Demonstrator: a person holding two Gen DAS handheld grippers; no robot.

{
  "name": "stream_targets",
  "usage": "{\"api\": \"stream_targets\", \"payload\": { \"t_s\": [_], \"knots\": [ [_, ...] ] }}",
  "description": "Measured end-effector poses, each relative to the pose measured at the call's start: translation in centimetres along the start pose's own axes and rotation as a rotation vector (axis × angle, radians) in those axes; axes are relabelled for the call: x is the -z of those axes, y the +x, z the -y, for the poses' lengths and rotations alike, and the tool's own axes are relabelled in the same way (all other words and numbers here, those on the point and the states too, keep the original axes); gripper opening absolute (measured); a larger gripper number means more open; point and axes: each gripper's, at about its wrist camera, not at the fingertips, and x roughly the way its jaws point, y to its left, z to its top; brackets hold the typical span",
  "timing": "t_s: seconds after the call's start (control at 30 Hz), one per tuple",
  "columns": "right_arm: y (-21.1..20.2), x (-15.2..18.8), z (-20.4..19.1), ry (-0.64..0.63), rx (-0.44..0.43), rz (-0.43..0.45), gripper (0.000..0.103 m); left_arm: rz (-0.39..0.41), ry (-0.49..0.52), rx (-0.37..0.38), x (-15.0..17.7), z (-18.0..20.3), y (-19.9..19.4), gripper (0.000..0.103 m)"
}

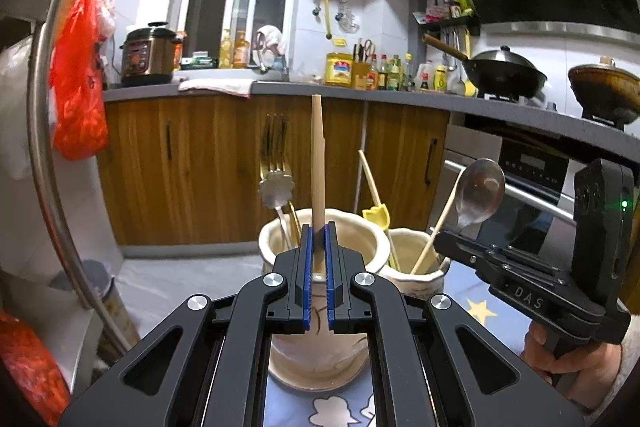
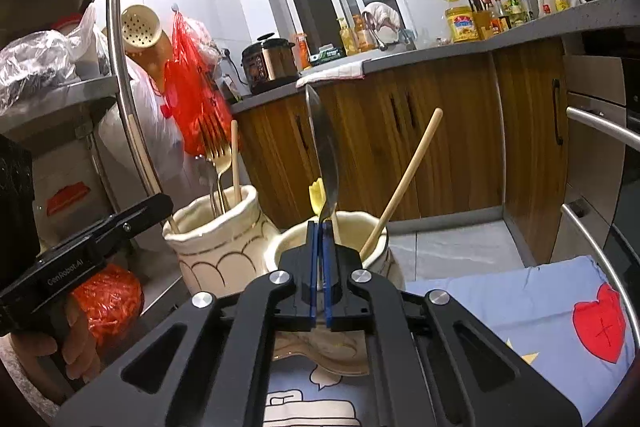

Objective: Organize utensils
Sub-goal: 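Lower the chopstick and steel spoon into the holder openings, then open both grippers and move them back down over the cloth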

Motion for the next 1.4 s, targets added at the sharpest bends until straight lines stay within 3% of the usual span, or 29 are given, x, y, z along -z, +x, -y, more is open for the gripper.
{"api": "stream_targets", "payload": {
  "t_s": [0.8, 0.9, 0.97, 1.07, 1.13, 1.2, 1.4],
  "knots": [
    [0.4, 0.6, 0.2, 0.014, -0.011, -0.026, 0.002, -0.02, 0.02, 0.001, 0.4, 0.4, 0.5, 0.006],
    [0.4, 0.6, 0.4, 0.023, -0.012, -0.027, 0.002, -0.017, 0.014, 0.006, 0.4, 0.3, 0.4, 0.015],
    [0.4, 0.5, 0.5, 0.028, -0.012, -0.026, 0.003, -0.017, 0.014, 0.003, 0.4, 0.3, 0.4, 0.016],
    [0.2, 0.3, 0.7, 0.033, -0.019, -0.019, 0.015, -0.018, 0.016, 0.002, 0.3, 0.3, 0.3, 0.018],
    [0.0, 0.1, 0.7, 0.037, -0.025, -0.019, 0.033, -0.017, 0.013, 0.003, 0.2, 0.3, 0.4, 0.027],
    [-0.1, -0.2, 0.7, 0.04, -0.026, -0.025, 0.033, -0.012, 0.007, 0.003, 0.1, 0.2, 0.2, 0.038],
    [-1.1, -1.1, 0.5, 0.045, -0.032, -0.029, 0.051, 0.001, -0.006, -0.016, -0.5, 0.4, -0.4, 0.062]
  ]
}}
